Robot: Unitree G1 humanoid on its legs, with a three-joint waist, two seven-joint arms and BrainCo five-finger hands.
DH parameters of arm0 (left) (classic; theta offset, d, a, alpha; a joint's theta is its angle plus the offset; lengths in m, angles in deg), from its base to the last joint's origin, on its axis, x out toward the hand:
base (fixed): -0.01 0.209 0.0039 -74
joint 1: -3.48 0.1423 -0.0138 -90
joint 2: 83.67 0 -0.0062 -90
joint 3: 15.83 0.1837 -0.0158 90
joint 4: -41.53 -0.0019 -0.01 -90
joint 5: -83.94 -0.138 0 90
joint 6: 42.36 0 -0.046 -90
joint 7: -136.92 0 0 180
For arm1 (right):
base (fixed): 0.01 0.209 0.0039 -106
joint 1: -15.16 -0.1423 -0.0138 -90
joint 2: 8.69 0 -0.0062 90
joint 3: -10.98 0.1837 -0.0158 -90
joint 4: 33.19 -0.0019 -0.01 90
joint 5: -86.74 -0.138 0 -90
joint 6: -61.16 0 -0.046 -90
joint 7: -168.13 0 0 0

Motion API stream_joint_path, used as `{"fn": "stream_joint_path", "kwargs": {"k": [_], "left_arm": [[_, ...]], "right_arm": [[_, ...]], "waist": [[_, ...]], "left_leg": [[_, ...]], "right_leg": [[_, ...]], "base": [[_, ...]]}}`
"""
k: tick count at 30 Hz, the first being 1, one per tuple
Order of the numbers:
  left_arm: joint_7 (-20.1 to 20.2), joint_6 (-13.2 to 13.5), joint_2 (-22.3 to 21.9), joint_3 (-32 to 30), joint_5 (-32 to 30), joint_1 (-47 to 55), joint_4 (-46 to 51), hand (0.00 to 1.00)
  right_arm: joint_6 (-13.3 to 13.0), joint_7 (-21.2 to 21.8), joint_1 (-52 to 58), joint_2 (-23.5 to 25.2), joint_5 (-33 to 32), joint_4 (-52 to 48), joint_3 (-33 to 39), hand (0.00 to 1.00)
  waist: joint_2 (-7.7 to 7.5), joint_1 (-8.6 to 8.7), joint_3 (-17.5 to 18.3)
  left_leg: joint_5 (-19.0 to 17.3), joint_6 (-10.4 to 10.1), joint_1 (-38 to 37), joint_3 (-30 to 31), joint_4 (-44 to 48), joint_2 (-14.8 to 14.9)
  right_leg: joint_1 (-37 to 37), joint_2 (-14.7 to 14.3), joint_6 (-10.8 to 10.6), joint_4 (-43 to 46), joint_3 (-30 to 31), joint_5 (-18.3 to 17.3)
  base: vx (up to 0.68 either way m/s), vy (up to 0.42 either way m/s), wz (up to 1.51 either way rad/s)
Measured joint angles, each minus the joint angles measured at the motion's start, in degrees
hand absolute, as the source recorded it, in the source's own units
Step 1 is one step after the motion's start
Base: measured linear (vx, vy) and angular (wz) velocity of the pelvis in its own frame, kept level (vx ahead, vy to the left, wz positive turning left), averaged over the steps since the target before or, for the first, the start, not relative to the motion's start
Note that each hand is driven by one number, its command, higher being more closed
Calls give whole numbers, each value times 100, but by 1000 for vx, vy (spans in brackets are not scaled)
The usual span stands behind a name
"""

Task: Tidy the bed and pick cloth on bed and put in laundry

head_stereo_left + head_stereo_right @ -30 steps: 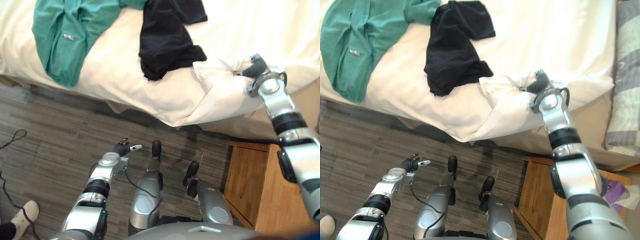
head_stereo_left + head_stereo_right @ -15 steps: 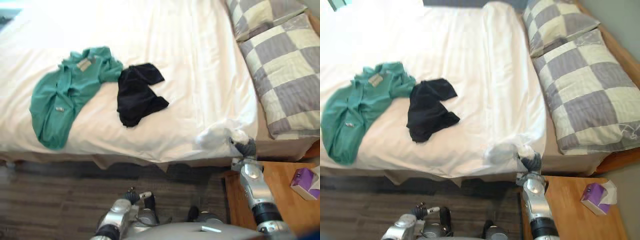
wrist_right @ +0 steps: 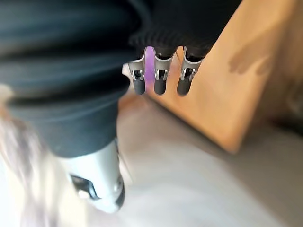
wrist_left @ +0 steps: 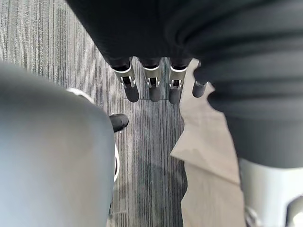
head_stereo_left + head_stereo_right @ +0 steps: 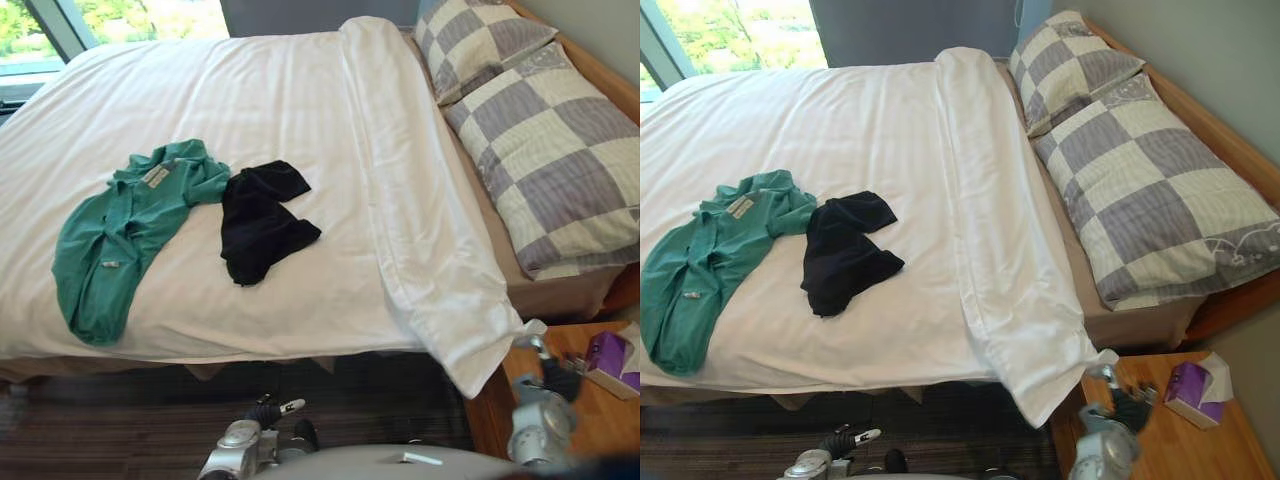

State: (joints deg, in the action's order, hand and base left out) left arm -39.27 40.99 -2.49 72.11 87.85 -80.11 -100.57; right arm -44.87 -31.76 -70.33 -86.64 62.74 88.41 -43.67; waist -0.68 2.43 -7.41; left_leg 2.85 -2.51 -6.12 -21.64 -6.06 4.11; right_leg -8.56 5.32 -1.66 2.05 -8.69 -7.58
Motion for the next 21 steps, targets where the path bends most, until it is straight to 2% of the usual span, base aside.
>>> {"fn": "stream_joint_path", "kwargs": {"k": [1, 3, 6, 8, 9, 11, 14, 16, 17, 19, 21], "left_arm": [[10, 14, 24, -60, -1, 53, -16, 0], [10, 35, 29, -107, 4, 107, -25, 0], [3, 123, 23, -177, 4, 165, -44, 0], [-3, 135, 12, -225, 4, 185, -72, 0], [-9, 149, 12, -238, 5, 185, -115, 0], [-22, 149, 0, -234, 6, 206, -124, 0], [-82, 125, -16, -181, 6, 327, -147, 0], [-170, 121, -8, -53, 6, 414, -147, 0], [-174, 120, -2, -43, 9, 427, -148, 0], [-177, 120, 13, -2, 70, 433, -150, 0], [-178, 126, 48, 153, 182, 389, -159, 0]], "right_arm": [[31, -193, -4, -204, 214, -258, 264, 0], [98, -304, -19, -460, 293, -579, 440, 0], [141, -325, -160, -949, 278, -1180, 505, 0], [136, -275, -368, -1075, 151, -1409, 485, 0], [125, -169, -495, -1058, -83, -1561, 451, 100], [88, 233, -522, -1050, -562, -1894, 216, 100], [83, 1268, -642, -1031, -1469, -2382, -328, 100], [80, 2171, -798, -958, -2205, -2434, -740, 100], [80, 2352, -844, -931, -2347, -2446, -857, 100], [61, 3024, -1110, -803, -2953, -2635, -1398, 100], [12, 3329, -1494, -802, -3254, -2754, -1763, 100]], "waist": [[26, 63, 15], [42, 115, 25], [76, 140, 46], [100, 140, 70], [115, 142, 85], [145, 134, 112], [225, 133, 170], [247, 107, 184], [248, 104, 185], [280, 76, 204], [323, 19, 209]], "left_leg": [[-7, -3, -2, -5, 0, -9], [-13, -10, -3, -4, 0, -10], [-18, -15, -15, -7, -1, 4], [-17, -15, -27, -4, -1, 11], [-17, -15, -36, 0, -1, 10], [-22, -9, -55, 13, 0, -3], [-45, 28, -62, 36, 0, -49], [-50, 42, -59, 100, 0, -88], [-47, 46, -45, 136, 1, -99], [-11, 97, 117, 261, 2, -129], [66, 158, 372, 335, 6, -129]], "right_leg": [[3, 33, -1, 0, 2, 0], [3, 40, -2, 0, 1, -1], [5, 29, -4, 4, 3, -3], [5, 26, -7, 8, 4, -5], [11, 27, -14, 12, 3, -10], [14, 41, -34, 16, 2, -22], [17, 82, -66, 35, -5, -42], [10, 85, -72, 51, -44, -46], [8, 93, -73, 51, -75, -46], [98, 114, -79, 54, -181, -42], [345, 144, -79, 108, -203, -17]], "base": [[57, 14, -9], [20, 6, -1], [-9, -4, -1], [-35, -6, -2], [-61, 5, 1], [-46, 9, 1], [0, 0, 0], [17, 11, 8], [17, 1, 24], [6, 6, 28], [-12, 24, 22]]}}
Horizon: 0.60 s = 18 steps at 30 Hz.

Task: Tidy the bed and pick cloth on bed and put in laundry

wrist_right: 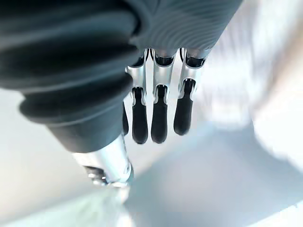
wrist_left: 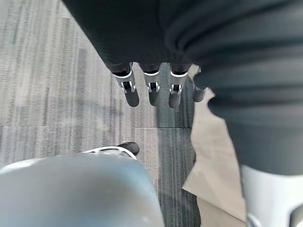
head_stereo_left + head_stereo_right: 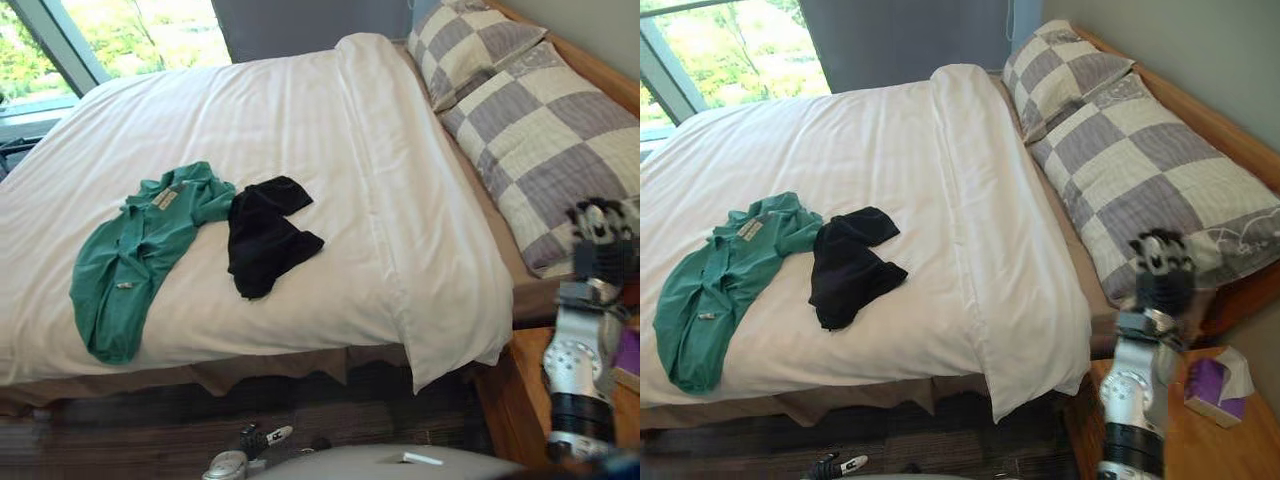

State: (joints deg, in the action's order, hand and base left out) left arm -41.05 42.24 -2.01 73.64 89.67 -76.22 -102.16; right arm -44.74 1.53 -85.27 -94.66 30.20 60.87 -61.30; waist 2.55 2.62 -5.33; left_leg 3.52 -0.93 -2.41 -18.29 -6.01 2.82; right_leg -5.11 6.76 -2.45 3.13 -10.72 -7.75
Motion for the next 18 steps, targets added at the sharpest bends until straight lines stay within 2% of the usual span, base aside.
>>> {"fn": "stream_joint_path", "kwargs": {"k": [1, 2, 4, 7, 10, 13, 15, 18], "left_arm": [[4, 2, 37, 76, 87, -96, -1, 0], [4, 5, 41, 105, 166, -174, -1, 0], [29, 132, 64, 232, 479, -514, -9, 0], [219, 345, -14, 259, 767, -917, 22, 0], [291, 526, -12, 218, 952, -1052, 127, 0], [266, 638, -95, 226, 1189, -1286, 230, 0], [208, 636, -218, 226, 1518, -1480, 364, 0], [-7, 627, -473, 220, 2007, -1798, 580, 0]], "right_arm": [[-72, 73, -474, -6, -98, -35, -167, 100], [-103, 84, -785, -29, -139, -33, -227, 100], [-224, 2, -1939, -260, -308, 23, -372, 100], [-343, -215, -3189, -641, -519, 163, -550, 100], [-540, -520, -3560, -658, -542, 126, -716, 100], [-793, -955, -3715, -694, -792, 108, -690, 100], [-843, -1143, -3744, -707, -914, 147, -646, 100], [-898, -1203, -3847, -706, -999, 203, -450, 100]], "waist": [[97, -35, -67], [113, -39, -163], [250, -61, -643], [402, -310, -1283], [403, -388, -1618], [430, -526, -1756], [462, -548, -1983], [518, -554, -2216]], "left_leg": [[88, 22, 225, 35, 4, 6], [140, 43, 344, 56, 14, 12], [340, 83, 779, 177, 33, 21], [476, 56, 1391, 220, 33, 1], [553, -15, 1875, 201, 33, -103], [767, 59, 2581, 135, 38, -201], [903, 97, 2848, 106, 40, -246], [1034, 25, 3331, -4, 41, -269]], "right_leg": [[200, 1, 19, 90, -43, 25], [347, 3, 23, 173, -55, 27], [855, 20, 38, 480, -155, 27], [1737, 120, 60, 1136, -152, -94], [2518, 325, 85, 1829, -130, -322], [3510, 504, 119, 2423, -71, -488], [3914, 585, 151, 2723, -34, -564], [4600, 650, 218, 3057, 69, -620]], "base": [[-48, 28, 21], [-84, 19, 21], [-160, 42, 31], [-185, 54, 16], [-100, 6, 15], [-46, -39, 14], [-15, -56, 14], [-30, -54, 3]]}}
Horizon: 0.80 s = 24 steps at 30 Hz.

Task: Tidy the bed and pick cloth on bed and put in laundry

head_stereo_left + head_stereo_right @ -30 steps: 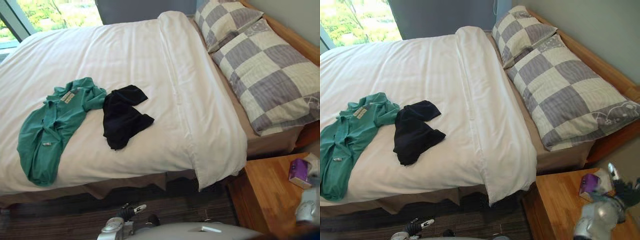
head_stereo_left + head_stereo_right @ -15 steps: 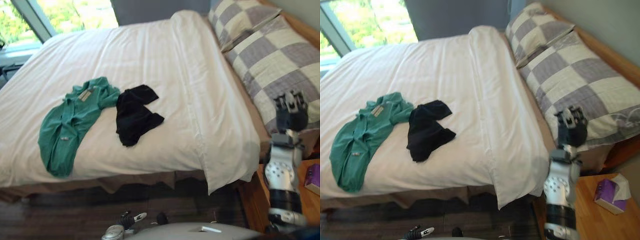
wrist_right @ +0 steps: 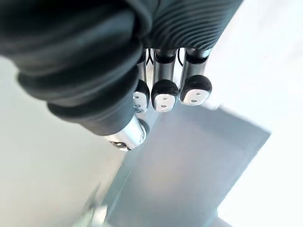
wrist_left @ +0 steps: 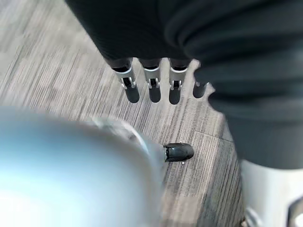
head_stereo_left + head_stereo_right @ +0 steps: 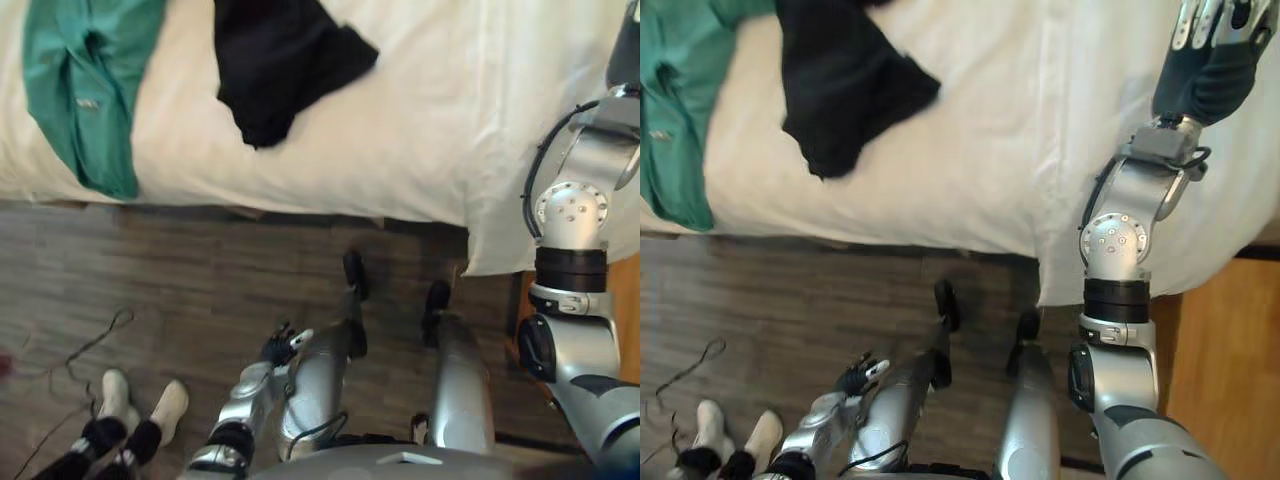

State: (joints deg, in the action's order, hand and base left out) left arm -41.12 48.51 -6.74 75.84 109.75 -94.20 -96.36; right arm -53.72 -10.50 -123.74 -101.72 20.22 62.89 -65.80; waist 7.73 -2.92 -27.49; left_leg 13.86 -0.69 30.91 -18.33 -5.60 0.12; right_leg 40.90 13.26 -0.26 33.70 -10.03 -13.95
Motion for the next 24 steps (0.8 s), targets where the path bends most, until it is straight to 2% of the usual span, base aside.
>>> {"fn": "stream_joint_path", "kwargs": {"k": [3, 6, 8, 10, 12, 14, 15, 16, 17, 18, 20, 21, 22, 24], "left_arm": [[-218, -127, -210, -148, 321, -393, 111, 0], [-264, -313, -421, -445, 467, -638, 110, 0], [-259, -377, -526, -583, 516, -712, 111, 0], [-259, -443, -648, -896, 566, -788, 100, 0], [-262, -520, -754, -1337, 733, -962, 34, 0], [-259, -539, -825, -1615, 749, -1021, 9, 0], [-240, -549, -843, -1788, 863, -1046, -18, 0], [-236, -558, -842, -1861, 912, -1072, -55, 0], [-237, -566, -881, -1999, 965, -1106, -81, 0], [-242, -558, -893, -2027, 971, -1110, -85, 0], [-295, -525, -894, -2031, 1094, -1116, -88, 0], [-405, -474, -892, -2028, 1229, -1116, -81, 0], [-526, -396, -897, -1982, 1438, -1116, -82, 0], [-755, -288, -898, -1969, 1880, -1115, -121, 0]], "right_arm": [[-234, 110, -134, -5, -324, -58, 354, 100], [-395, 646, -175, -1, -891, -150, 533, 100], [-410, 970, -164, 22, -1157, -107, 650, 100], [-428, 1317, -67, 30, -1499, -126, 781, 100], [-431, 1781, 194, 93, -1980, -178, 1226, 100], [-461, 1916, 534, 144, -2342, -108, 1662, 100], [-485, 1933, 726, 140, -2637, 292, 1974, 100], [-479, 1917, 828, 134, -2766, 598, 2115, 100], [-415, 1840, 1164, 230, -3041, 1335, 2346, 100], [-356, 1829, 1335, 327, -3109, 1515, 2410, 100], [-193, 1830, 1906, 738, -3116, 1792, 2433, 100], [-53, 1851, 2276, 1018, -3116, 1923, 2390, 100], [26, 1882, 2627, 1194, -3104, 2054, 2285, 0], [100, 1925, 3002, 1305, -2806, 2174, 2008, 0]], "waist": [[44, 52, -171], [58, 74, -178], [58, 97, -178], [57, 193, -179], [30, 211, -196], [15, 229, -198], [-10, 269, -198], [-19, 283, -200], [-21, 320, -202], [-26, 336, -205], [-30, 387, -209], [-46, 437, -221], [-61, 488, -230], [-65, 552, -230]], "left_leg": [[113, -122, 358, -105, 1, 2], [126, -111, 455, -283, 1, 2], [114, -122, 476, -386, 1, 2], [15, -159, 568, -497, 2, 15], [-39, -70, 663, -693, 2, 89], [-82, -9, 657, -823, 2, 103], [-100, 16, 648, -924, 3, 111], [-104, 20, 644, -961, 2, 116], [-97, 30, 634, -1043, 3, 134], [-98, 29, 621, -1084, 3, 145], [-127, 57, 570, -1133, 74, 195], [-209, 141, 489, -1165, 219, 260], [-312, 138, 304, -1205, 326, 319], [-496, 112, -9, -1235, 544, 423]], "right_leg": [[515, 20, 46, 226, 90, -26], [763, 20, 75, 342, 224, -43], [843, -4, 84, 319, 333, -48], [954, -42, 76, 283, 397, -10], [1049, -171, 42, 75, 532, 151], [1048, -241, 8, -69, 661, 259], [1047, -271, -9, -159, 733, 330], [1048, -286, -17, -203, 774, 372], [1048, -327, -17, -282, 845, 432], [1047, -349, -20, -300, 881, 449], [983, -404, -6, -346, 937, 475], [847, -433, -2, -364, 930, 477], [624, -461, -1, -389, 917, 477], [174, -501, 8, -510, 868, 470]], "base": [[-41, -50, -2], [-34, -53, -15], [-28, -29, -22], [-16, -2, -20], [3, 17, -39], [33, 38, -43], [46, 47, -45], [72, 57, -46], [68, 39, -36], [80, 30, -40], [52, -6, -26], [46, -32, -23], [40, -38, -22], [23, -43, -22]]}}
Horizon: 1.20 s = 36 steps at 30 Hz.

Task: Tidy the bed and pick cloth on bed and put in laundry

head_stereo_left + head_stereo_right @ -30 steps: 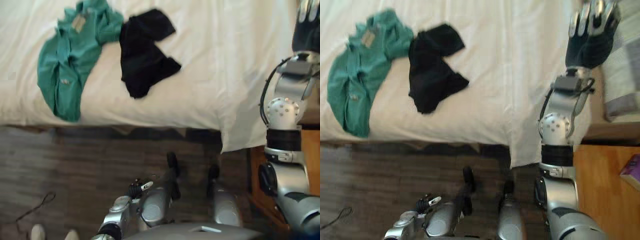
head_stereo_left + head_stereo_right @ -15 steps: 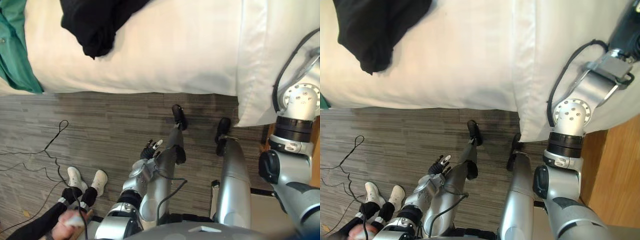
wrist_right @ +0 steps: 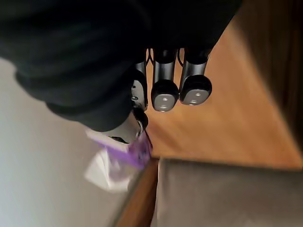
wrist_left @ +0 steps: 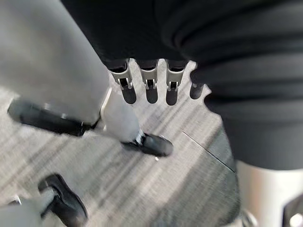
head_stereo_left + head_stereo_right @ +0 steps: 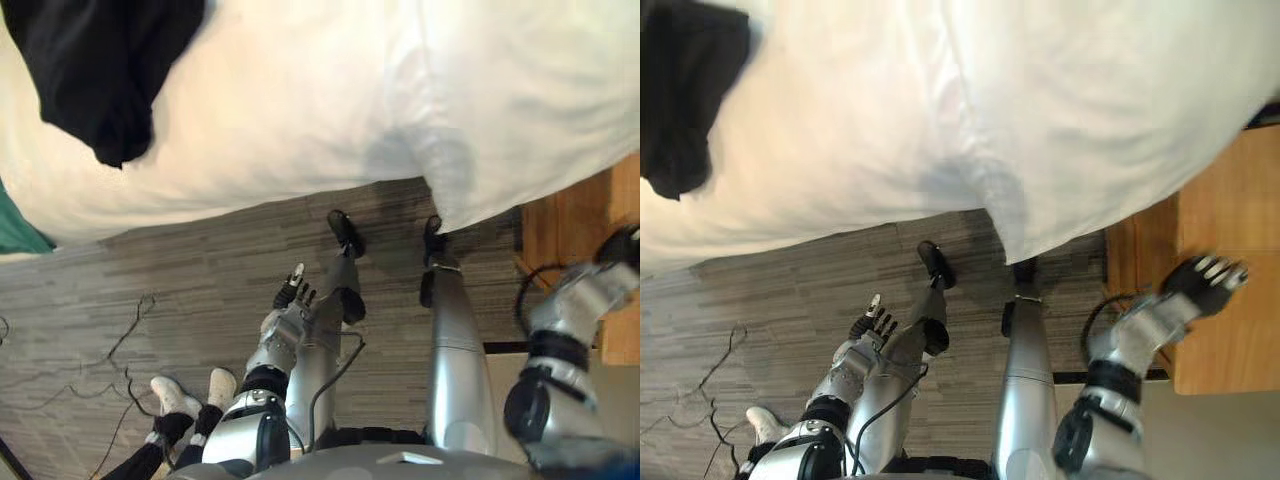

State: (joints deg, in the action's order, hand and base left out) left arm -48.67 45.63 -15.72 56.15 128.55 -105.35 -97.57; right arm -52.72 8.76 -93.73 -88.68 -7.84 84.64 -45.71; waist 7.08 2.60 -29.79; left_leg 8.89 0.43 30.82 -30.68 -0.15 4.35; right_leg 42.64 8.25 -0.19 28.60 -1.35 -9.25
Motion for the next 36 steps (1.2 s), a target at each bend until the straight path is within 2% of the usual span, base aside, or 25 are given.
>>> {"fn": "stream_joint_path", "kwargs": {"k": [2, 4, 6, 7, 8, 9, 10, 12, 13, 16, 19, 20, 23, 24, 25, 26, 27, 28, 29, 31, 32, 33, 34, 35, 36], "left_arm": [[-158, 187, 3, -4, 369, 0, -2, 0], [-205, 419, 8, 14, 592, 1, 76, 0], [-260, 500, 31, 22, 582, 10, 77, 0], [-328, 524, 41, 81, 534, 72, 75, 0], [-336, 545, 62, 172, 501, 143, 63, 0], [-329, 587, 118, 278, 318, 338, 59, 0], [-308, 730, 180, 271, 73, 610, 47, 0], [-279, 907, 247, 268, -219, 1008, 23, 0], [-149, 1098, 242, 275, -544, 1370, -44, 0], [158, 1385, 280, 246, -933, 1872, -284, 0], [487, 1466, 463, 252, -1283, 2042, -410, 0], [569, 1486, 488, 254, -1331, 2046, -452, 0], [816, 1671, 530, 566, -1844, 2232, -691, 0], [912, 1724, 527, 781, -2171, 2259, -792, 0], [971, 1708, 667, 1038, -2567, 2179, -856, 0], [1005, 1681, 756, 1199, -2750, 2139, -898, 0], [1053, 1644, 843, 1368, -3139, 2135, -990, 0], [1063, 1642, 852, 1411, -3367, 2211, -982, 0], [1059, 1630, 896, 1424, -3463, 2282, -950, 0], [1045, 1425, 1224, 1772, -3805, 2362, -961, 0], [1039, 1357, 1265, 1882, -3947, 2321, -964, 0], [1029, 1265, 1313, 2140, -4182, 2186, -957, 0], [1025, 1127, 1314, 2401, -4235, 2119, -954, 0], [1025, 1038, 1305, 2519, -4286, 2083, -965, 0], [1001, 842, 1301, 2705, -4417, 2021, -961, 0]], "right_arm": [[82, -204, 339, -26, 1158, 194, -298, 0], [344, -961, 755, -173, 4308, 677, -808, 0], [567, -1206, 1026, -191, 6426, 1056, -1212, 0], [678, -1208, 1229, -157, 7205, 1343, -1543, 0], [768, -1197, 1343, -118, 7454, 1446, -1709, 0], [932, -1165, 1510, 15, 7803, 1603, -1899, 0], [1105, -1125, 1617, 234, 8081, 1779, -1980, 0], [1278, -1050, 1808, 397, 8255, 1970, -2027, 0], [1327, -955, 2123, 414, 8318, 2132, -1963, 0], [1427, -947, 2592, 356, 8302, 2385, -1546, 0], [1349, -957, 2741, 380, 8359, 2714, -1029, 0], [1302, -975, 2752, 436, 8400, 2802, -925, 0], [1061, -1160, 2780, 277, 8578, 3073, -676, 0], [1067, -1226, 2779, 198, 8604, 3192, -653, 0], [1105, -1321, 2772, 269, 8730, 3270, -633, 0], [1111, -1354, 2773, 287, 8760, 3298, -636, 0], [1239, -1364, 2761, 337, 8816, 3365, -674, 0], [1315, -1398, 2750, 403, 8828, 3417, -720, 0], [1349, -1397, 2750, 360, 8918, 3480, -852, 0], [1246, -1231, 2711, 342, 9194, 3508, -1389, 0], [1197, -1195, 2719, 337, 9184, 3502, -1483, 0], [1153, -1164, 2715, 317, 9151, 3485, -1689, 0], [1132, -1109, 2709, 254, 9156, 3409, -1957, 0], [1100, -1064, 2711, 226, 9157, 3370, -2074, 0], [1031, -945, 2730, 160, 9262, 3342, -2251, 0]], "waist": [[-8, 33, 4], [-55, 38, 23], [-160, 56, 74], [-260, 89, 129], [-316, 86, 163], [-489, -12, 257], [-704, -81, 377], [-831, -56, 587], [-839, -33, 927], [-867, -44, 1474], [-981, -25, 1646], [-1066, -6, 1655], [-724, -8, 1858], [-582, -3, 1874], [-705, -8, 1842], [-687, -10, 1839], [-693, -11, 1806], [-608, -24, 1825], [-569, -22, 1851], [-770, 13, 1942], [-804, 32, 1932], [-830, 67, 1925], [-819, 157, 1929], [-817, 196, 1928], [-853, 242, 1943]], "left_leg": [[-198, -13, -272, -6, 252, 79], [-450, 50, -546, -5, 567, 154], [-794, 148, -636, -188, 1108, 323], [-1009, 150, -719, -346, 1601, 494], [-1134, 151, -773, -348, 1755, 533], [-1307, 270, -863, -296, 1965, 520], [-1498, 215, -1030, -261, 2049, 437], [-1704, 218, -1272, -283, 2021, 355], [-1837, 159, -1527, -659, 1917, 383], [-1592, 341, -1864, -822, 1713, 164], [-1506, 271, -1914, -498, 2118, -4], [-1700, 267, -1788, -348, 2380, 50], [-1954, -169, -1833, 419, 2926, 935], [-1915, -697, -2014, 724, 2676, 1137], [-2159, -746, -2222, 748, 2636, 947], [-2221, -661, -2308, 658, 2688, 920], [-2364, -561, -2489, 499, 2738, 963], [-2380, -530, -2789, 219, 2619, 1030], [-2408, -481, -2891, 94, 2503, 1062], [-2307, -369, -3094, -50, 1974, 1001], [-2225, -329, -3118, -43, 1802, 929], [-1992, -239, -3175, -21, 1345, 730], [-1730, -163, -3219, 60, 858, 491], [-1641, -131, -3227, 108, 692, 363], [-1533, -74, -3227, 156, 539, 68]], "right_leg": [[-420, -3, 52, -90, -106, -42], [-871, 61, 92, -59, -274, -134], [-1215, 240, 105, 45, -555, -295], [-1481, 398, 78, 201, -775, -470], [-1620, 458, 48, 302, -873, -575], [-1818, 584, -25, 499, -974, -760], [-2032, 697, -113, 581, -1034, -890], [-2421, 833, -199, 479, -1207, -946], [-2771, 970, -295, 204, -1397, -920], [-3272, 1193, -426, -84, -1685, -854], [-3763, 1479, -547, -311, -1764, -821], [-3828, 1566, -569, -366, -1781, -799], [-4063, 1441, -709, -473, -1680, -721], [-4147, 1417, -781, -464, -1548, -682], [-4177, 1622, -825, -405, -1438, -594], [-4168, 1697, -671, -319, -1435, -453], [-4079, 1744, -70, -125, -1567, -30], [-4146, 1719, 65, -232, -1786, 483], [-4188, 1640, -35, -350, -1882, 608], [-4195, 1047, -516, -652, -2164, 458], [-4160, 842, -575, -674, -2133, 336], [-4056, 358, -594, -739, -1920, 106], [-4004, -202, -564, -1027, -1369, -29], [-4015, -383, -470, -1233, -1213, -115], [-4161, -328, -17, -1575, -1192, -279]], "base": [[19, -46, -13], [11, -36, 17], [30, -22, 75], [77, -15, 109], [104, 2, 103], [86, 33, 66], [103, 54, 60], [163, 77, 55], [235, 97, 65], [287, 100, 56], [158, 20, 37], [53, -47, 6], [47, 79, -35], [97, 343, -44], [105, 369, -41], [66, 364, -42], [43, 416, -59], [16, 430, -72], [0, 437, -81], [-20, 267, -44], [13, 182, 7], [33, 141, 36], [38, 110, 48], [22, 66, 58], [40, 53, 50]]}}
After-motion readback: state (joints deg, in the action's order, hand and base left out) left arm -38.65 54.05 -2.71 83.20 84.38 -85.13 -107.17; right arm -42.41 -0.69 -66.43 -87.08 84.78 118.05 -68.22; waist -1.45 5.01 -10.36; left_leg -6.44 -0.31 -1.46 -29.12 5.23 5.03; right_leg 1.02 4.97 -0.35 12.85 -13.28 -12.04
